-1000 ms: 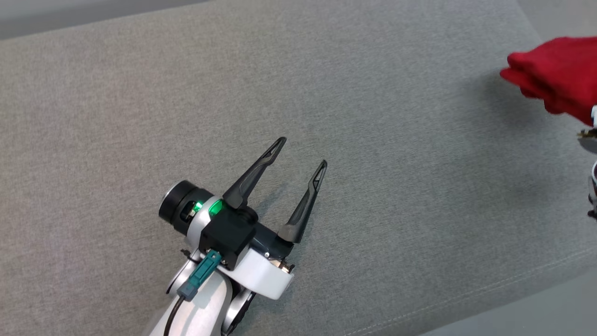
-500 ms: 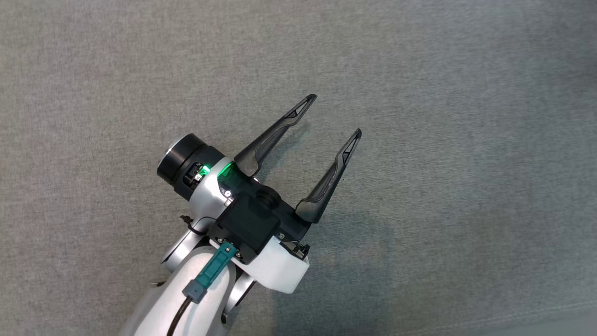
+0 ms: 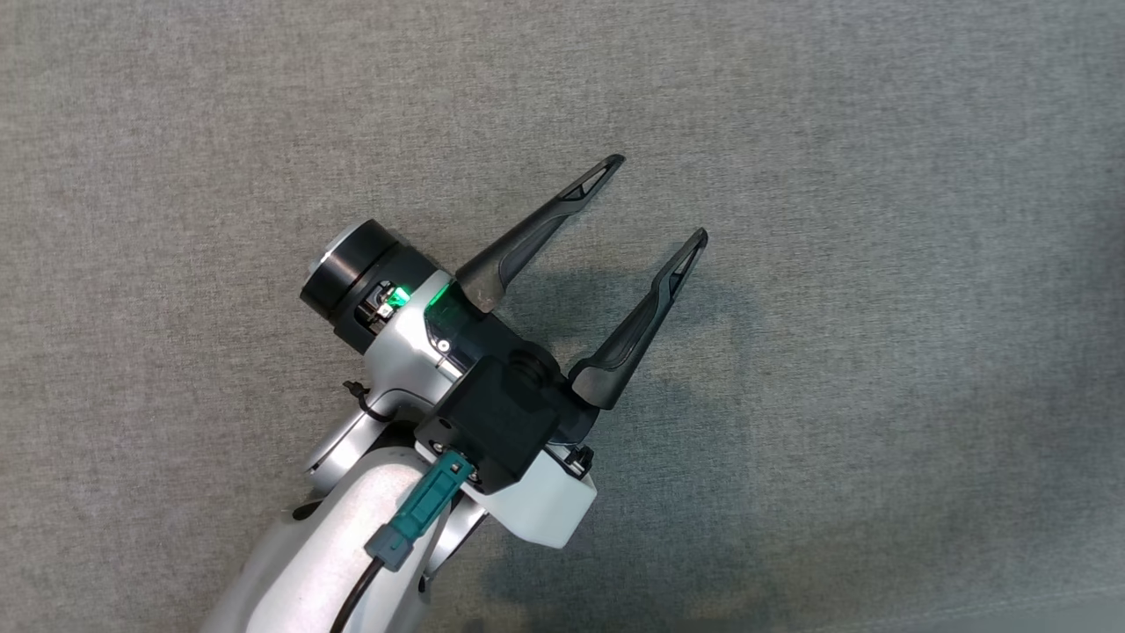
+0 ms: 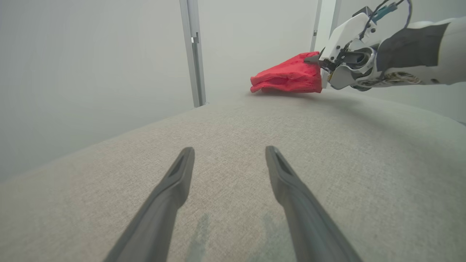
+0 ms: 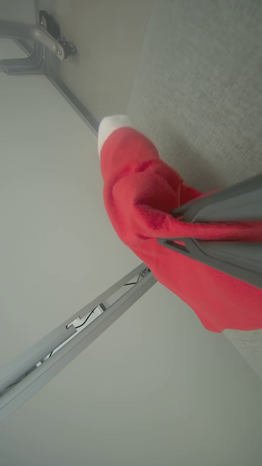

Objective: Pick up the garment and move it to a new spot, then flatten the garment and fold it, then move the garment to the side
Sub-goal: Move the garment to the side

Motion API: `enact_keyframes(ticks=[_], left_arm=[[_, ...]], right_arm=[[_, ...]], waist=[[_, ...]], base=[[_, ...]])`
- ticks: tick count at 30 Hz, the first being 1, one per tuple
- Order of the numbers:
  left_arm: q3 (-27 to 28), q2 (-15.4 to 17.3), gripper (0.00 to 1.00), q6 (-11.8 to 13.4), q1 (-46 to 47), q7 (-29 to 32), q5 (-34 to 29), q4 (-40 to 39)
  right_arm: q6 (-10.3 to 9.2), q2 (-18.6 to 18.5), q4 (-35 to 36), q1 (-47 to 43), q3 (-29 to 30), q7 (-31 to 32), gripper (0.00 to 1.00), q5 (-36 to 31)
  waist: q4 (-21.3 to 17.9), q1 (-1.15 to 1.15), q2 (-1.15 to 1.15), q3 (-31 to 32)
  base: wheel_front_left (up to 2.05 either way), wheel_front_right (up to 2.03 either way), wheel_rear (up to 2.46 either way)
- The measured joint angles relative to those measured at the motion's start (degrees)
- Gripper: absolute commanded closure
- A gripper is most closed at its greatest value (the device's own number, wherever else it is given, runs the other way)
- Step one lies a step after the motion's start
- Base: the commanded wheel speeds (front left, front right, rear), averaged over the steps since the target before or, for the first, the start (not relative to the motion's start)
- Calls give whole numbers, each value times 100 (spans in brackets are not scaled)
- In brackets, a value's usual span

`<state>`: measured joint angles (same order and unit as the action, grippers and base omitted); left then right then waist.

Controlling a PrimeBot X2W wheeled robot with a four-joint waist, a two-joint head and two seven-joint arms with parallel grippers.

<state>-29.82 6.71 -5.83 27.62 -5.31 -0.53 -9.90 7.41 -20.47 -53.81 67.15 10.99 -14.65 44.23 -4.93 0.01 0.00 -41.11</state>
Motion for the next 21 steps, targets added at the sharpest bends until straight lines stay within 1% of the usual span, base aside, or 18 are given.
enact_keyframes(ticks=[6, 8, 12, 13, 14, 15, 16, 17, 18, 21], left_arm=[[8, 43, 0, 18, -7, 23, 3, -27], [10, 58, 0, 31, -15, 31, 12, -47], [9, 103, 0, 36, -23, 59, 52, -63], [9, 113, 0, 36, -24, 58, 66, -70], [0, 118, 0, 36, -27, 59, 66, -79], [-12, 118, 0, 36, -28, 58, 74, -86], [-22, 118, 0, 36, -31, 58, 92, -88], [-29, 119, 0, 36, -38, 58, 118, -88], [-34, 120, 0, 36, -43, 58, 120, -88], [-52, 131, 0, 42, -45, 58, 127, -87]], right_arm=[[0, 116, -120, -430, 124, 0, 100, -1], [0, 170, -287, -496, 104, 0, 100, -1], [0, 231, -854, -575, -24, 0, 100, -22], [0, 223, -1051, -571, -29, 0, 100, -74], [0, 202, -1413, -564, -40, 0, 100, -203], [0, 192, -1581, -542, -34, 0, 100, -226], [0, 191, -1700, -528, -38, 0, 98, -242], [0, 199, -1788, -509, -38, 0, 98, -248], [0, 210, -1853, -481, -35, 0, 100, -250], [0, 245, -1936, -386, -36, 0, 100, -297]], waist=[[-234, 0, 0, 259], [-310, 0, 0, 351], [-425, 0, 0, 516], [-443, 0, 0, 550], [-461, 0, 0, 609], [-463, 0, 0, 632], [-463, 0, 0, 652], [-461, 0, 0, 672], [-457, 0, 0, 691], [-451, 0, 0, 748]], base=[[0, 0, 0], [0, 0, 0], [0, 0, 0], [0, 0, 0], [0, 0, 0], [0, 0, 0], [0, 0, 0], [0, 0, 0], [0, 0, 0], [0, 0, 0]])
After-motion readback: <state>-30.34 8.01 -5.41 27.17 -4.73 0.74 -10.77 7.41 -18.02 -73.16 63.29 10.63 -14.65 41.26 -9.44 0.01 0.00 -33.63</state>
